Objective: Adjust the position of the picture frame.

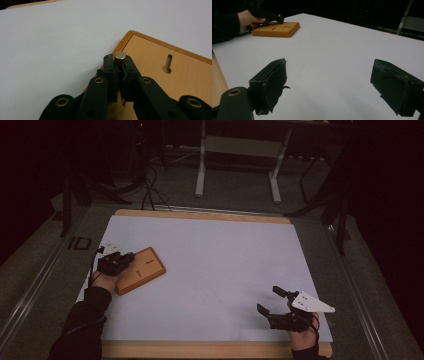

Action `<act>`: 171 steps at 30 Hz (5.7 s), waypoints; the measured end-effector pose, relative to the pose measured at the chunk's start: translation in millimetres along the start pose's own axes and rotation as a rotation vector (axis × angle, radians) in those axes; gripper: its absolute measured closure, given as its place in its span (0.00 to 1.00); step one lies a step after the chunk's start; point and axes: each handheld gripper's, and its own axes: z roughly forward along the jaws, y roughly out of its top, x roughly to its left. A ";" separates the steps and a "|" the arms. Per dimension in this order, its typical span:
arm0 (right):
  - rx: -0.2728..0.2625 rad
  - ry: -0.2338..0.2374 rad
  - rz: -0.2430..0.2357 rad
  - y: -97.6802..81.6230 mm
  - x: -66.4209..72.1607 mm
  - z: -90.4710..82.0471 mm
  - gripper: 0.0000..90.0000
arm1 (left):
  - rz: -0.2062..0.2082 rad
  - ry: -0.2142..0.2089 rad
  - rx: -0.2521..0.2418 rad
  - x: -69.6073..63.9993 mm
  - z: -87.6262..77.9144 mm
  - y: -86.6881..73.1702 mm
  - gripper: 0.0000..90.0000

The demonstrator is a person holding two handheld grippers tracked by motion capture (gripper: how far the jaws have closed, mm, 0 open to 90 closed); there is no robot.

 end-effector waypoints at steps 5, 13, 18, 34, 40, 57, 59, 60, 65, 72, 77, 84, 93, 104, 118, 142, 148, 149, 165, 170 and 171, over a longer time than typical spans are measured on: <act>0.000 0.001 0.002 -0.3 -0.8 0.0 0.15 | 0.001 -0.001 -0.004 0.0 -0.3 -0.5 0.95; 0.000 0.003 0.005 -0.3 -1.3 0.0 0.15 | 0.030 -0.022 -0.006 -6.5 -4.1 -1.2 0.95; 0.001 0.006 0.007 -0.4 -1.0 0.3 0.15 | 0.033 -0.024 -0.007 -8.2 -7.3 -2.3 0.95; 0.002 0.010 0.021 -0.5 -1.8 0.3 0.15 | 0.038 -0.050 -0.067 -14.9 -27.0 5.2 0.95; 0.001 0.010 0.023 -0.6 -2.3 0.4 0.15 | 0.045 -0.054 -0.092 -19.2 -33.9 12.1 0.95; -0.010 0.010 0.021 0.3 -2.4 -1.0 0.15 | 0.119 -0.078 -0.137 -47.4 -43.7 48.1 0.95; -0.012 0.012 0.024 0.4 -2.4 -1.4 0.15 | 0.131 -0.088 -0.138 -53.3 -42.9 53.5 0.95; -0.013 0.011 0.023 0.5 -2.4 -1.6 0.15 | 0.138 -0.095 -0.139 -56.5 -42.2 56.3 0.95; -0.020 0.013 0.021 1.1 -3.0 -2.8 0.15 | 0.168 -0.130 -0.149 -78.4 -37.5 73.9 0.95; -0.026 0.014 0.025 1.7 -3.8 -4.7 0.15 | 0.197 -0.172 -0.161 -105.4 -32.2 91.9 0.95; -0.031 0.015 0.022 2.0 -4.2 -5.4 0.15 | 0.219 -0.200 -0.163 -129.5 -25.2 106.4 0.95; -0.038 0.017 0.022 2.6 -4.7 -7.1 0.15 | 0.249 -0.253 -0.152 -162.7 -11.8 115.9 0.95; -0.041 0.021 0.021 2.9 -4.7 -8.2 0.15 | 0.270 -0.310 -0.110 -199.4 10.8 113.6 0.95; -0.043 0.025 0.023 2.7 -5.3 -8.9 0.15 | 0.309 -0.341 -0.026 -231.7 44.4 99.4 0.95; -0.039 0.032 0.029 2.0 -6.2 -8.4 0.15 | 0.313 -0.346 0.020 -255.5 81.3 93.6 0.95; -0.040 0.036 0.035 1.3 -7.7 -9.0 0.15 | 0.317 -0.362 0.103 -266.3 115.0 84.1 0.95; -0.037 0.038 0.037 1.1 -7.6 -8.2 0.15 | 0.325 -0.364 0.127 -267.0 116.1 87.3 0.95; -0.036 0.038 0.035 1.2 -7.3 -8.1 0.15 | 0.322 -0.367 0.128 -266.6 116.2 87.4 0.95; -0.032 0.043 0.040 0.7 -7.0 -6.9 0.15 | 0.354 -0.394 0.070 -243.7 83.9 88.5 0.88; -0.028 0.043 0.038 0.6 -6.6 -5.9 0.15 | 0.294 -0.346 0.089 -226.5 89.8 93.0 0.97; -0.028 0.043 0.040 0.5 -6.6 -5.8 0.15 | 0.280 -0.349 0.093 -223.5 92.6 93.8 0.99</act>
